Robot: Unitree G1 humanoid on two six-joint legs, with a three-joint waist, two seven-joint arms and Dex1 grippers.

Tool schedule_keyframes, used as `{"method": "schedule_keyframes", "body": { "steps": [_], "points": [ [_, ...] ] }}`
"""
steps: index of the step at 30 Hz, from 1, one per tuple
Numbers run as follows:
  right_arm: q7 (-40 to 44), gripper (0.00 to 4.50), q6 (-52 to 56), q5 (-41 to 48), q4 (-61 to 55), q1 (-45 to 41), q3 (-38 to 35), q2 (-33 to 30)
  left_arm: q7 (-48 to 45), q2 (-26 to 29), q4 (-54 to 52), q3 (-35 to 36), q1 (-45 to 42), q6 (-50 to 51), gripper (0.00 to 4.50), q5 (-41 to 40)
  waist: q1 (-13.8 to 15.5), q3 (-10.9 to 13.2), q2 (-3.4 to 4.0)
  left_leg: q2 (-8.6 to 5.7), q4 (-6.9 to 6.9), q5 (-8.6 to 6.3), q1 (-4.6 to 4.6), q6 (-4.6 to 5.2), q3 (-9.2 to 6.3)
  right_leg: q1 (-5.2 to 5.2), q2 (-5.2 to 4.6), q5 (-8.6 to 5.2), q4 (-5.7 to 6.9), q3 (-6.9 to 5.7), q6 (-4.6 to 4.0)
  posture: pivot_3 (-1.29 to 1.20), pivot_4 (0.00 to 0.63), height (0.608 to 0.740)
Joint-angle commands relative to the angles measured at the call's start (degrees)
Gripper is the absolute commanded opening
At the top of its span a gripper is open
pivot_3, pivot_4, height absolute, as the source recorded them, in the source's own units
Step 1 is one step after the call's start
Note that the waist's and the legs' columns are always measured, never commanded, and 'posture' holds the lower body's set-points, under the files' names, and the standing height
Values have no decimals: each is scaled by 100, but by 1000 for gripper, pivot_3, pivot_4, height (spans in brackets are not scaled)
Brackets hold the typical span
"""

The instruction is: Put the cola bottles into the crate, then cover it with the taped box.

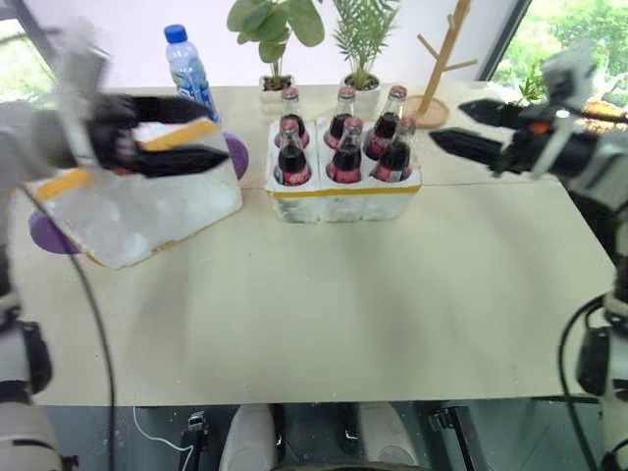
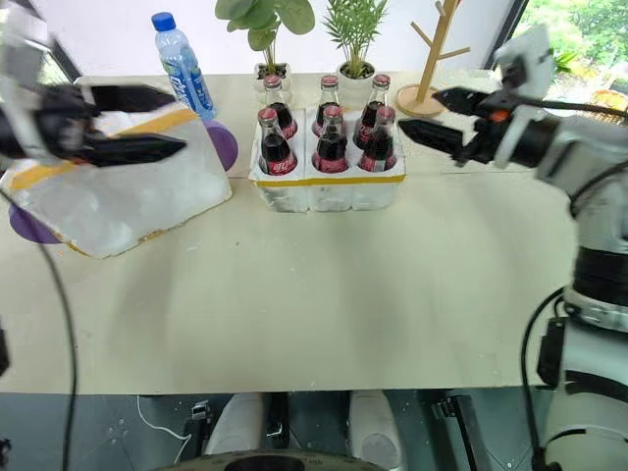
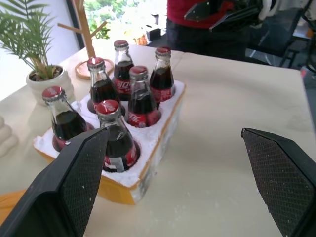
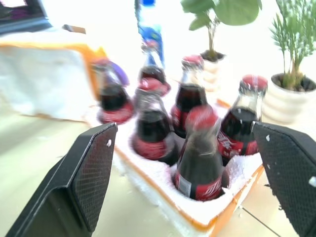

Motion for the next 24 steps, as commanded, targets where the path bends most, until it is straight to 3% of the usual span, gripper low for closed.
{"method": "schedule_keyframes", "body": {
  "steps": [1,5,9,11,13,15,17,21,24],
  "points": [
    [383,4445,137,438,-344,47,-259,-329,-664,1053,-1,768,460,229,4500,-93,-20,0,0,0,-6,0,5,-1,1,-1,0,0,2,3,-1,0,150,740],
    [429,4445,-15,426,-380,175,-169,-411,-1708,2113,259,1797,1887,-98,4500,645,-10,0,2,1,-31,4,14,-6,12,-9,2,-6,-1,4,-10,0,150,740],
    [602,4445,-98,526,-216,21,-26,-282,-1950,2428,1319,3210,4618,-1761,4500,2185,17,-2,16,2,-38,7,15,-12,33,-16,-7,-13,1,3,-22,0,150,740],
    [678,4445,-158,511,-127,-82,80,-242,-1950,2522,1972,3538,5523,-2630,4500,2614,7,-2,15,4,-39,8,15,-14,37,-22,-8,-19,4,2,-35,0,150,740],
    [768,4445,-276,429,-7,-192,223,-226,-1950,2762,2907,3355,5997,-3563,4500,2770,0,-3,3,8,-39,8,7,-15,42,-34,-6,-20,10,2,-37,0,150,740],
    [822,4445,-369,368,140,-316,344,-191,-1950,3016,3704,2639,5817,-4260,4500,2792,16,-7,-10,8,-39,8,-7,-15,50,-55,-9,-21,11,3,-43,0,150,740],
    [860,4445,-404,345,247,-402,420,-162,-1820,3127,4130,1536,4959,-4618,4500,2832,71,-8,-11,5,-39,8,-11,-16,55,-60,-18,-21,11,2,-44,0,150,740],
    [924,4445,-438,308,290,-370,495,-178,-1923,2398,4783,-680,1541,-4743,4500,3978,179,-11,-12,-6,-38,7,-15,-16,65,-56,-18,-20,10,7,-43,0,150,740],
    [939,4445,-447,286,309,-343,518,-215,-1928,1741,5662,-1731,-418,-5050,4500,5007,218,-14,-14,-5,-33,10,-13,-17,60,-48,-8,-5,20,6,-17,0,150,740]
  ]
}}
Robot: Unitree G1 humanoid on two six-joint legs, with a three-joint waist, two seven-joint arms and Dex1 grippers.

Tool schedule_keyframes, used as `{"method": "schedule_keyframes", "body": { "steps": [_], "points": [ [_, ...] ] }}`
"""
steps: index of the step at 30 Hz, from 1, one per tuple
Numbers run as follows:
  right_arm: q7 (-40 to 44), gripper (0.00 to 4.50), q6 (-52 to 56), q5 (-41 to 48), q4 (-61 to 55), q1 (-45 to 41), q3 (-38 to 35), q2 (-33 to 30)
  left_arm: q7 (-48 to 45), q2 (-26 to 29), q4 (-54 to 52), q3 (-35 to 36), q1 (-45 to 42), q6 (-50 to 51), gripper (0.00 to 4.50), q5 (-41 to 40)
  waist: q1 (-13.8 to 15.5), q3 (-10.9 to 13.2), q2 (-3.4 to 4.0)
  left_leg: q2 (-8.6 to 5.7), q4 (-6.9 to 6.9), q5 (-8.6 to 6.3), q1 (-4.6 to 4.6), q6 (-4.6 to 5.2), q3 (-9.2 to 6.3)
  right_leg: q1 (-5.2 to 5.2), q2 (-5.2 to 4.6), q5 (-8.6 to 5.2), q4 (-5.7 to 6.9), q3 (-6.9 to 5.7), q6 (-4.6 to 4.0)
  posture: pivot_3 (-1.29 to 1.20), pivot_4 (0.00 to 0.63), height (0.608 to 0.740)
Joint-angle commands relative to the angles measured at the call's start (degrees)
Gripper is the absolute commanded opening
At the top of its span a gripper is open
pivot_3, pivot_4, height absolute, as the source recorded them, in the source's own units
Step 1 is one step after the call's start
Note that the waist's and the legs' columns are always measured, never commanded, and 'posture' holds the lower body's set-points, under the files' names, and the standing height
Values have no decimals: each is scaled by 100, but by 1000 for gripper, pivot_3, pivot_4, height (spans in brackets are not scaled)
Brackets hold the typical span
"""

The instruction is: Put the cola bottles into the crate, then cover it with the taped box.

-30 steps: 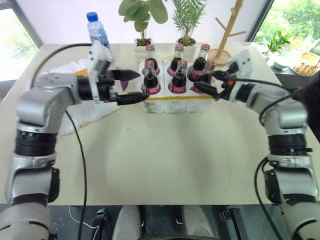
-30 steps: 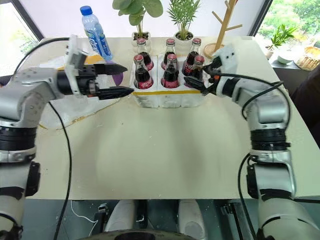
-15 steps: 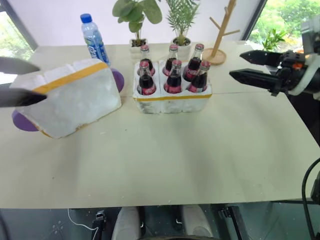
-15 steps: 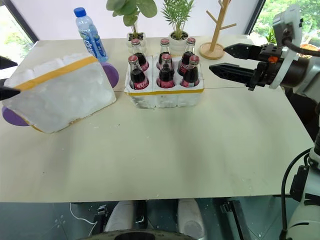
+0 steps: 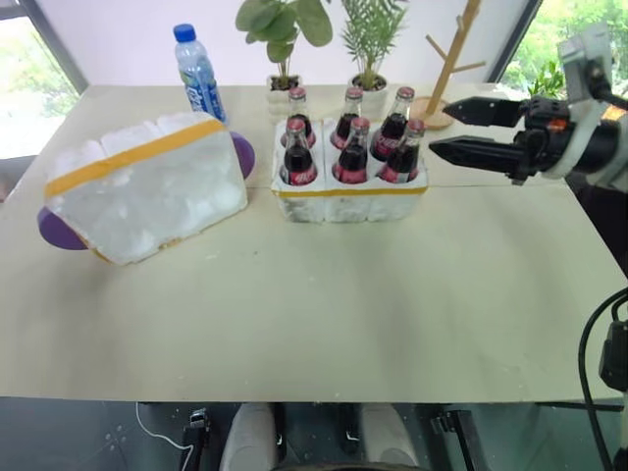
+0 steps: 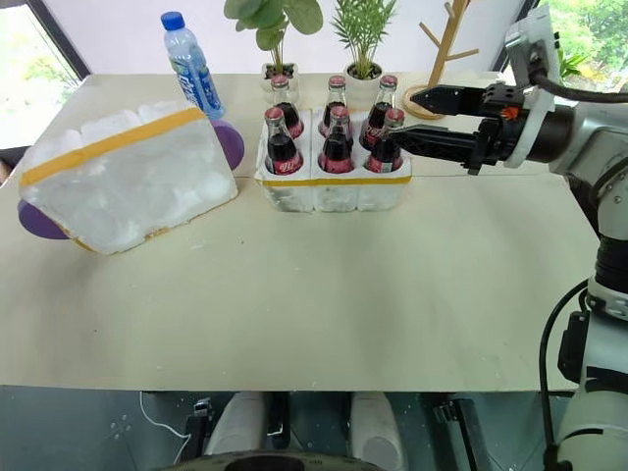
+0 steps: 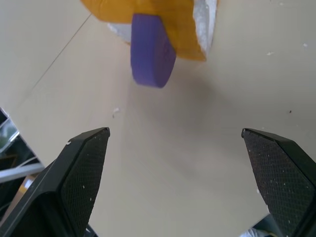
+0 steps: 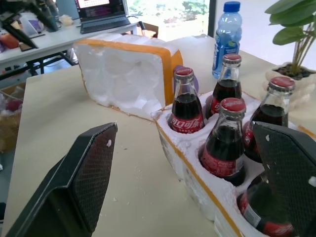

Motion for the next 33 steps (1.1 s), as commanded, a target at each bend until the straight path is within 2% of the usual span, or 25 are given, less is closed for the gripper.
{"method": "schedule_keyframes", "body": {
  "steps": [1,4,8,19,23,24,26,27,28,29,30,33],
  "points": [
    [43,4445,-78,14,-48,-69,-134,-99,8,-464,941,-993,-1546,-377,4500,1173,15,-3,-12,0,3,1,0,-1,-2,-1,1,0,4,-2,0,0,150,740],
    [9,4445,-13,46,-86,-38,-208,-166,117,-852,1647,-1519,-2388,-763,4500,1780,-44,-7,-28,2,9,2,-2,-2,-6,1,2,1,6,-3,1,0,150,740],
    [-116,4445,109,121,-272,185,-403,-270,472,-1268,2249,-1825,-2870,-1029,4500,2197,-125,-6,-28,5,3,-3,-2,6,-1,-6,-1,0,-3,1,1,0,150,740],
    [-514,4445,423,417,-716,715,-967,-397,1257,-1921,2719,-1924,-2820,-1213,4500,2549,-170,-6,-33,9,8,-2,-8,5,-1,-25,-1,-1,24,7,0,0,150,740],
    [-551,4500,450,440,-793,823,-1021,-442,1163,-1971,2748,-1921,-2822,-1210,3259,2566,-145,-7,-32,6,12,-2,-7,4,-1,-24,-3,-1,30,9,0,0,150,740],
    [-548,4500,435,432,-813,868,-1021,-463,1120,-1973,2751,-1923,-2831,-1192,2627,2570,-143,-7,-32,6,14,-2,-6,4,-1,-24,-3,-1,32,9,0,0,150,740],
    [-530,4500,393,415,-859,972,-1023,-500,1055,-1968,2750,-1931,-2851,-1169,1688,2578,-145,-7,-32,6,18,-2,-7,4,-2,-24,-3,-1,34,9,0,0,150,740],
    [-527,4500,378,412,-884,1032,-1029,-515,1022,-1960,2749,-1933,-2863,-1145,988,2582,-148,-7,-32,6,20,-2,-7,4,-2,-23,-3,-1,35,9,0,0,150,740],
    [-540,4500,368,398,-891,1099,-1033,-527,975,-1942,2743,-1929,-2874,-1133,618,2579,-149,-8,-32,6,22,-2,-6,5,-2,-22,-4,-1,35,10,0,0,150,740],
    [-564,4500,397,407,-877,1147,-1042,-532,938,-1925,2738,-1921,-2876,-1125,363,2572,-149,-8,-33,6,22,-2,-7,5,-2,-22,-4,-1,36,10,0,0,150,740],
    [-592,4500,465,435,-849,1187,-1058,-538,1012,-1910,2722,-1891,-2834,-1218,293,2546,-150,-8,-33,6,24,-2,-7,5,-3,-21,-4,-1,37,9,0,0,150,740],
    [-561,4500,430,411,-925,1388,-1068,-588,1546,-1943,2681,-1765,-2699,-1397,293,2453,-151,-8,-33,6,29,-2,-7,5,-4,-21,-4,-1,40,10,0,0,150,740]
  ]
}}
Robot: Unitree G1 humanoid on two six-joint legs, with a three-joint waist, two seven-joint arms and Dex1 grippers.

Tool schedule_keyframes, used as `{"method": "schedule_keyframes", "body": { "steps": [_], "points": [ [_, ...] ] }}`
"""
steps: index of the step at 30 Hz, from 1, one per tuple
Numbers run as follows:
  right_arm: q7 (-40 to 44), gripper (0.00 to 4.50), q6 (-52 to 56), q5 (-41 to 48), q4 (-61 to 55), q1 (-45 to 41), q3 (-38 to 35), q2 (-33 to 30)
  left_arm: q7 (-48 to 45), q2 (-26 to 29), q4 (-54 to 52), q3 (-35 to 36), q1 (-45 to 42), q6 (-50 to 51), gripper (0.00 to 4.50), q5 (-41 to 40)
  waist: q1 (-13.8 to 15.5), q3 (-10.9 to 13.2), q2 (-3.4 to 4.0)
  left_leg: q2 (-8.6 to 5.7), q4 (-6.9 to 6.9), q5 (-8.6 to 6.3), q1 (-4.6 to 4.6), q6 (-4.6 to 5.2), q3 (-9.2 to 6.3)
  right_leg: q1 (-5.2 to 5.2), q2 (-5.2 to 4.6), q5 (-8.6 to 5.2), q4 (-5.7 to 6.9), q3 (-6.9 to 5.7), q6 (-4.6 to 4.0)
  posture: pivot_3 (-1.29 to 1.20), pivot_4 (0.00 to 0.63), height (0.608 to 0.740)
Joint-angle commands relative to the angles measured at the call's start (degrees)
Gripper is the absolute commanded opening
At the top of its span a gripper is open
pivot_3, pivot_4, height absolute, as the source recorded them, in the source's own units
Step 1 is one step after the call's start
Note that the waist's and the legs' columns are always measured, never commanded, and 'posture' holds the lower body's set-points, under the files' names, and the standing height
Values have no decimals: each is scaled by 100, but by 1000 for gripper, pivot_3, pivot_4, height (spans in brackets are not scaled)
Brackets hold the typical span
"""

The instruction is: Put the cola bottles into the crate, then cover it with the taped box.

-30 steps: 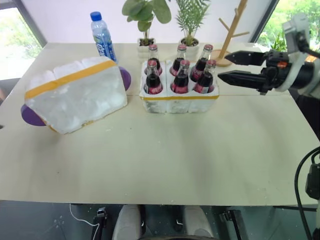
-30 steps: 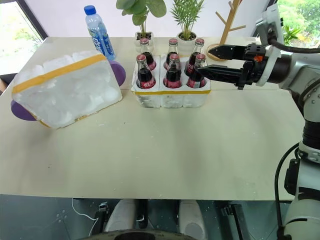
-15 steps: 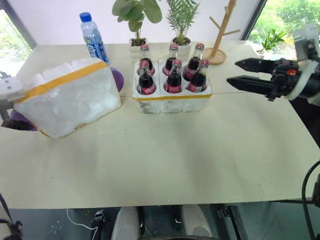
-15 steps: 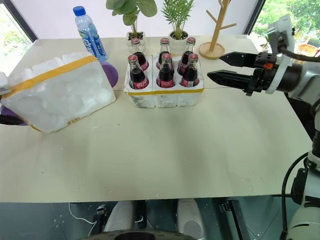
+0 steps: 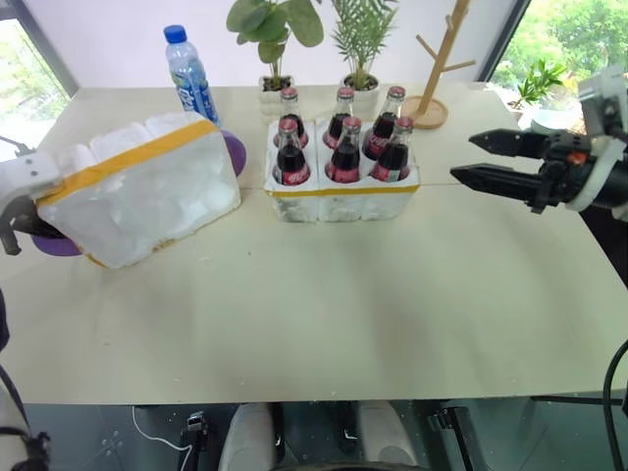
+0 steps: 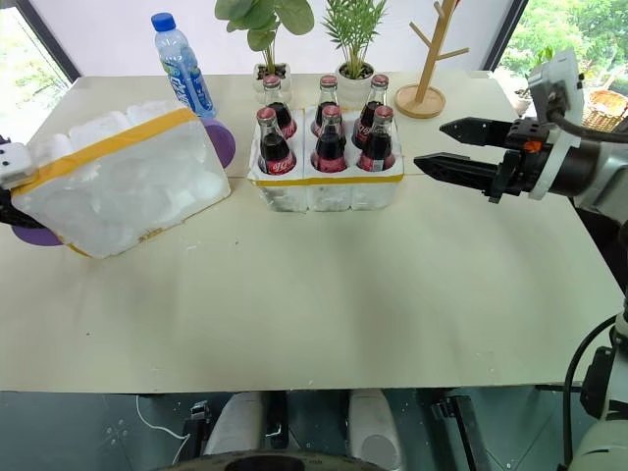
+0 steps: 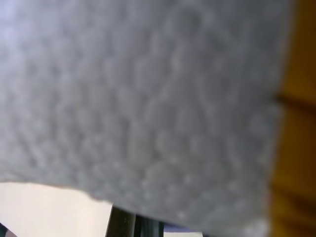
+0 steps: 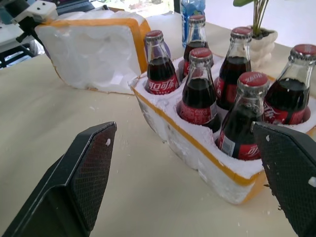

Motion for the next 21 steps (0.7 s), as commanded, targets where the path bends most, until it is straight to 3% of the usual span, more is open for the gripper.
{"method": "schedule_keyframes", "body": {
  "steps": [1,11,17,21],
  "points": [
    [-31,4500,-199,-56,-228,138,-208,-166,626,16,-41,207,101,-194,293,-83,-2,0,0,0,2,0,0,0,0,0,0,0,1,0,0,0,150,740],
    [-251,4500,-163,7,-340,606,-647,-227,2571,-205,-625,814,-491,-115,293,-379,-2,9,-25,3,39,-4,-21,6,-16,2,4,1,9,-8,2,0,150,740],
    [-434,4500,-107,82,-388,833,-836,-125,4312,-718,-1855,955,-612,-1133,293,-282,63,8,-27,2,50,-4,-35,7,-21,-1,1,5,7,-12,8,0,150,740],
    [-423,4500,-157,77,-299,981,-864,-182,5137,-1203,-2798,965,-413,-1161,293,-209,108,8,-27,1,51,-4,-37,7,-19,-3,1,5,8,-10,9,0,150,740]
  ]
}}
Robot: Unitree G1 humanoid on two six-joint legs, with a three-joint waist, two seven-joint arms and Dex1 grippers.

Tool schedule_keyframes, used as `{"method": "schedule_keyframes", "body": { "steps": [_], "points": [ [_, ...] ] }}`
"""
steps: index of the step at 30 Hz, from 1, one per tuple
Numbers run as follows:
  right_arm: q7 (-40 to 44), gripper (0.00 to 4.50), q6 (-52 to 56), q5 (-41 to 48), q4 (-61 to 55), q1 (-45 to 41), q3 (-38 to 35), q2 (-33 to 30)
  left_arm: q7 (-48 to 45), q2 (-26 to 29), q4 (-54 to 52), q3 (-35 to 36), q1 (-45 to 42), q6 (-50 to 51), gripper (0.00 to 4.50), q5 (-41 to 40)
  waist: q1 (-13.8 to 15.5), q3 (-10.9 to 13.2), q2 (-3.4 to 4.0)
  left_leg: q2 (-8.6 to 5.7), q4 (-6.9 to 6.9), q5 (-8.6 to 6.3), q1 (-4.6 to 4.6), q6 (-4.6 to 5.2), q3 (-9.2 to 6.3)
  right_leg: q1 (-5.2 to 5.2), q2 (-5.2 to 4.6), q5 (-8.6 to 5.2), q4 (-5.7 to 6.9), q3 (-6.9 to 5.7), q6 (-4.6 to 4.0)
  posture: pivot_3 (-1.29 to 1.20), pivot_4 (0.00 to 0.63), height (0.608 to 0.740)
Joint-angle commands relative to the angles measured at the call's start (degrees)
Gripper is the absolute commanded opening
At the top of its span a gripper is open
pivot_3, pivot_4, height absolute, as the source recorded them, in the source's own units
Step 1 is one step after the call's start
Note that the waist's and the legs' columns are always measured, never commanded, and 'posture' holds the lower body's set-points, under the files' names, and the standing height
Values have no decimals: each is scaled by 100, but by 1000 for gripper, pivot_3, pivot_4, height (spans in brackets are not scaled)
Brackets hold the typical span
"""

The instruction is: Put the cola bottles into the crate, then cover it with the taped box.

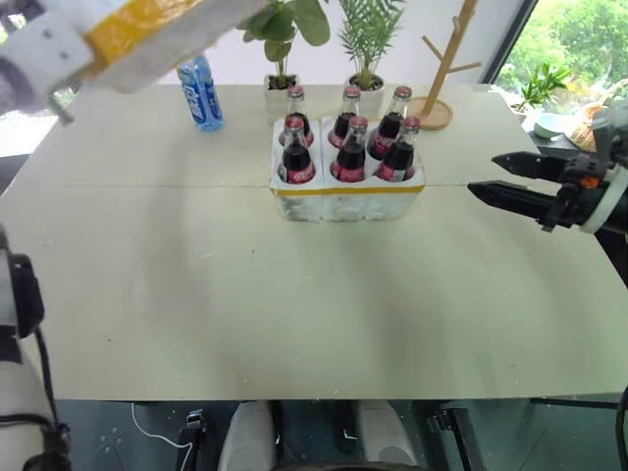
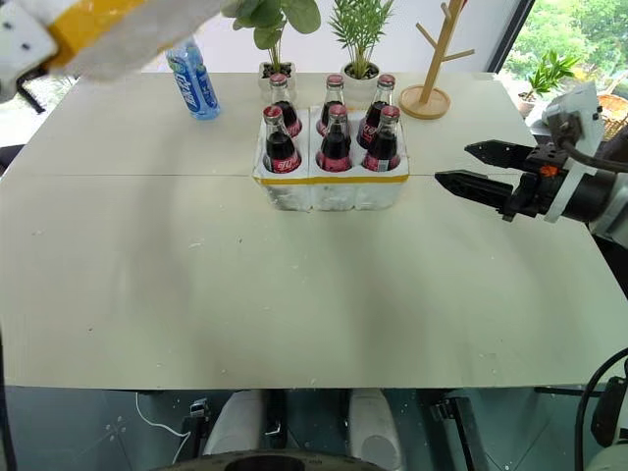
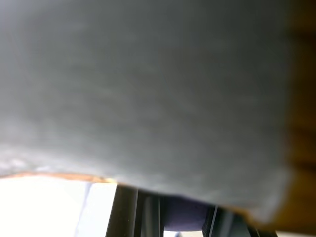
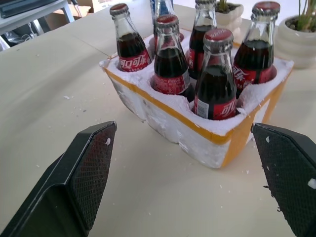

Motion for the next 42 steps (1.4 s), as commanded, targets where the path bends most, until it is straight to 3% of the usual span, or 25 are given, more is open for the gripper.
{"method": "schedule_keyframes", "body": {
  "steps": [1,10,21,29,37,42],
  "points": [
    [48,4500,-102,46,-51,90,-275,-139,654,-210,-878,32,90,-123,293,144,7,0,1,0,0,0,0,0,0,0,1,0,0,0,0,0,150,740],
    [10,4500,-220,-40,17,376,-473,-142,1297,-1185,-2657,-673,830,393,293,1265,15,-1,1,-3,6,1,1,-2,-2,5,4,2,-1,3,4,0,150,740],
    [-276,4500,-234,109,-143,469,-511,93,2148,-1913,-2686,-1444,841,1249,293,2750,26,-2,4,-4,5,1,8,-1,-5,13,7,3,-3,6,4,0,150,740],
    [-420,4500,-262,175,-223,505,-469,220,1838,-2039,-2951,-1516,1168,1546,293,2758,19,-3,4,-3,4,1,11,-1,-6,13,9,3,-2,7,4,0,150,740],
    [-351,4500,-286,153,-237,597,-370,214,1061,-1594,-4094,-1292,1984,1221,4267,2309,17,-3,4,-2,4,1,12,-1,-7,15,7,3,-2,7,4,0,150,740],
    [-288,4500,-330,67,-195,708,-328,168,742,-1147,-4593,-502,2518,1100,4267,1334,22,-3,4,0,4,1,19,-1,-7,22,7,3,-2,7,4,0,150,740]
  ]
}}
